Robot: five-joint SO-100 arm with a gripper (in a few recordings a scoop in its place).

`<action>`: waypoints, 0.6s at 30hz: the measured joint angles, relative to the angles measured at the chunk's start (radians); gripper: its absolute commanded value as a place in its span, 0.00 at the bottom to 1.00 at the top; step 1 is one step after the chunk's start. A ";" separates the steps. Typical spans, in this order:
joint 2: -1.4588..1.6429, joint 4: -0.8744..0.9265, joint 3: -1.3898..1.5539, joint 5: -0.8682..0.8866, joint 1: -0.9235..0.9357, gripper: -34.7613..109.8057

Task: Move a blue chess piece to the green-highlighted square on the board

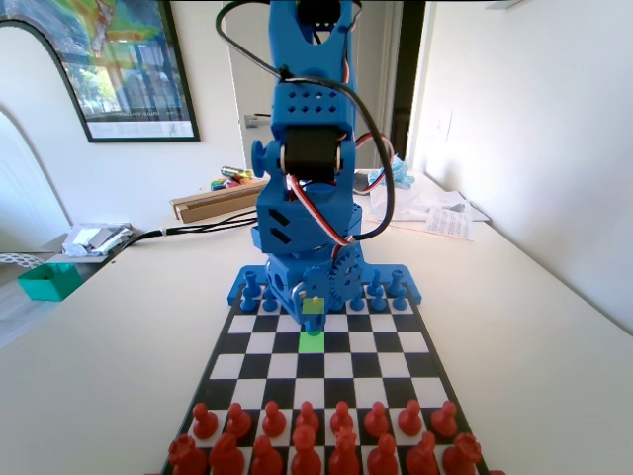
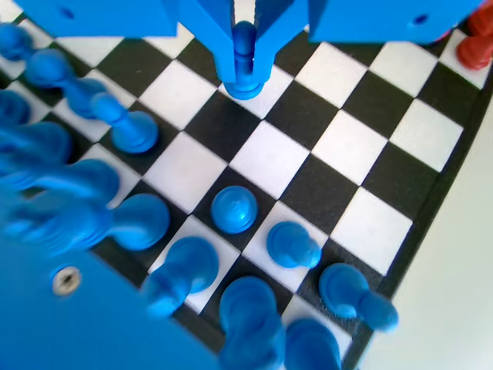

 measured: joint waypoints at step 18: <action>-0.023 -0.040 -0.025 0.038 -0.005 0.29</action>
